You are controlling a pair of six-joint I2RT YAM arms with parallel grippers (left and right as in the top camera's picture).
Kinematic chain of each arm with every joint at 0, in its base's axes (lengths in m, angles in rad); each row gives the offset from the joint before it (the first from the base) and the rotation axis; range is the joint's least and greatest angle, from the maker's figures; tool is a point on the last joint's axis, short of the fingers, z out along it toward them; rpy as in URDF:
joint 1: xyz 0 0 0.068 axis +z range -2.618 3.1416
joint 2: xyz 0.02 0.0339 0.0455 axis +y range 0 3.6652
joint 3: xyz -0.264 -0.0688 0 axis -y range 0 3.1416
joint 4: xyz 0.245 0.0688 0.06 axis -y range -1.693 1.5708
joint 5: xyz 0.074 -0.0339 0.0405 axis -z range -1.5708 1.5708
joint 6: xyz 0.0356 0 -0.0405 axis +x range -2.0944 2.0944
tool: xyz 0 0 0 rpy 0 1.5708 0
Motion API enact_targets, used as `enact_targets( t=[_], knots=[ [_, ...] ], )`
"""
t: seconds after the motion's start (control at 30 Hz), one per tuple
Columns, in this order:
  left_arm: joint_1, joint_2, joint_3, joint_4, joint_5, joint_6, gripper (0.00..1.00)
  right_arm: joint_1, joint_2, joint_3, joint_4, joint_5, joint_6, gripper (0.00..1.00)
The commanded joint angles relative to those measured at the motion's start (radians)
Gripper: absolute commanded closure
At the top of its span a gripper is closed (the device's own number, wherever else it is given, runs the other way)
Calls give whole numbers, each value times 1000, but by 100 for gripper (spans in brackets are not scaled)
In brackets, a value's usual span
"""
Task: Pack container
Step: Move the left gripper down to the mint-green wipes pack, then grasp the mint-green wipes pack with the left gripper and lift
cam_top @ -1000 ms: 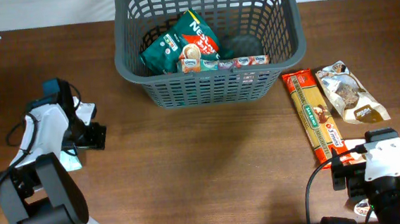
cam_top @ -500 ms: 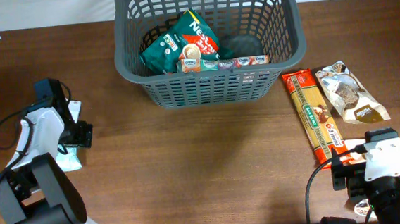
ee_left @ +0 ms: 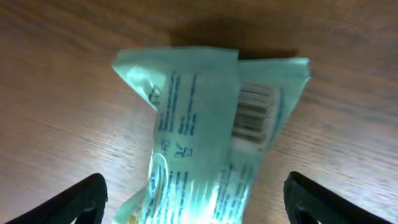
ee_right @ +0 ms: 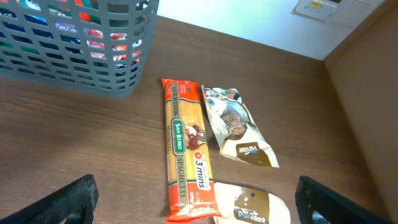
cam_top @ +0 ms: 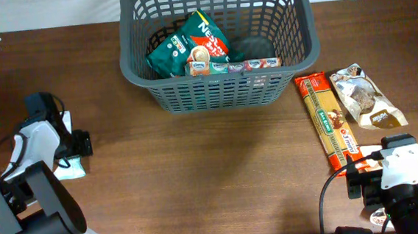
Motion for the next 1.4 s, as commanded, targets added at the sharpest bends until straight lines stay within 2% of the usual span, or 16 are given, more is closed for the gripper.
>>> enact_targets(
  t=[0.0,0.23,0.37,0.47,0.63,0.73,0.87,1.03,1.2,1.37],
  knots=[
    [26,0,-37,26,82,23,14,6,-4,0,2,-13,13,1],
    [28,1,-47,46,124,145,15,6,-4,0,3,-13,13,1],
    [28,4,-47,55,211,200,22,6,-4,0,2,-13,13,1],
    [28,20,-47,57,220,203,32,6,-4,0,2,-13,13,1],
    [28,60,-48,56,220,202,34,6,-4,0,3,-13,13,1],
    [28,80,-48,56,220,202,53,6,-4,0,2,-13,13,1],
    [28,85,-48,72,220,198,69,6,-4,0,3,-13,13,1],
    [28,85,-46,95,220,174,98,6,-4,0,3,-13,13,1],
    [24,79,43,92,313,141,98,6,-4,0,2,-13,13,1],
    [22,26,283,85,548,80,98,6,-4,0,2,-13,13,1]
  ],
)
